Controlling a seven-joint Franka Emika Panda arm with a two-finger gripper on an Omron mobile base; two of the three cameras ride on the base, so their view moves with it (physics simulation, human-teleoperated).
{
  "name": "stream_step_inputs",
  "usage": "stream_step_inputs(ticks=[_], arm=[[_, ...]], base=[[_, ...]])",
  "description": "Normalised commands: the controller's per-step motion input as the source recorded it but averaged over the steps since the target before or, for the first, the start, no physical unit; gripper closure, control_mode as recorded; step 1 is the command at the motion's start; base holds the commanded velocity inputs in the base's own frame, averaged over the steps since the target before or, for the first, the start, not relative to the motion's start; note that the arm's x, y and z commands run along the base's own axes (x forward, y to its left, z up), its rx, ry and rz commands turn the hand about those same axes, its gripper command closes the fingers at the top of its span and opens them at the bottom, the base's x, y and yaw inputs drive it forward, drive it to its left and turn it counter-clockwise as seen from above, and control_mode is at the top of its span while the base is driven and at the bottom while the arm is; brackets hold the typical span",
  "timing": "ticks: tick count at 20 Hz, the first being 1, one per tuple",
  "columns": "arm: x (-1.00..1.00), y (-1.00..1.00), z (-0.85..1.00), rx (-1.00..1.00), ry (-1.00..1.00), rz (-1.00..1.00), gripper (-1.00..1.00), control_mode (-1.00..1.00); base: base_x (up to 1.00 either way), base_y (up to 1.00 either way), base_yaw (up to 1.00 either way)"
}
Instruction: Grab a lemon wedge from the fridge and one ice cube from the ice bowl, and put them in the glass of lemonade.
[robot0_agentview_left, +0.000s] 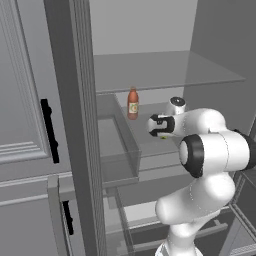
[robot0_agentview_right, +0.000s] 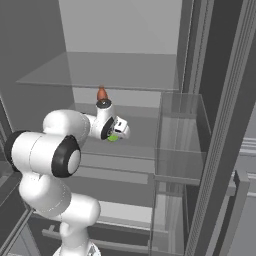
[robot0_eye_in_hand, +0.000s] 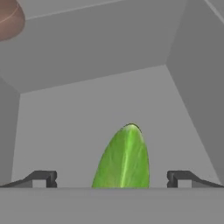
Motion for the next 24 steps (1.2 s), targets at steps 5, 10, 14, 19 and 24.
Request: stream_step_inputs(ticks=[5,10,14,19,24], arm=[[-0.05,0.0,-0.13,0.0,0.02,-0.01,-1.0,-1.0],[-0.14,0.0,-0.2,0.0,0.0,-0.05,-1.0,-1.0],[-0.05,0.0,-0.03,0.0,0.0,-0.05,-1.0,-1.0],[0.0,0.0,0.05,0.0,-0.01,-0.01,-1.0,-1.0],[-0.15,0.0,0.14,0.0,-0.06,0.0,-1.0,-1.0]], base=[[0.0,0.0,0.0],[0.0,0.0,0.0],[0.0,0.0,0.0],[0.0,0.0,0.0],[0.0,0.0,0.0]])
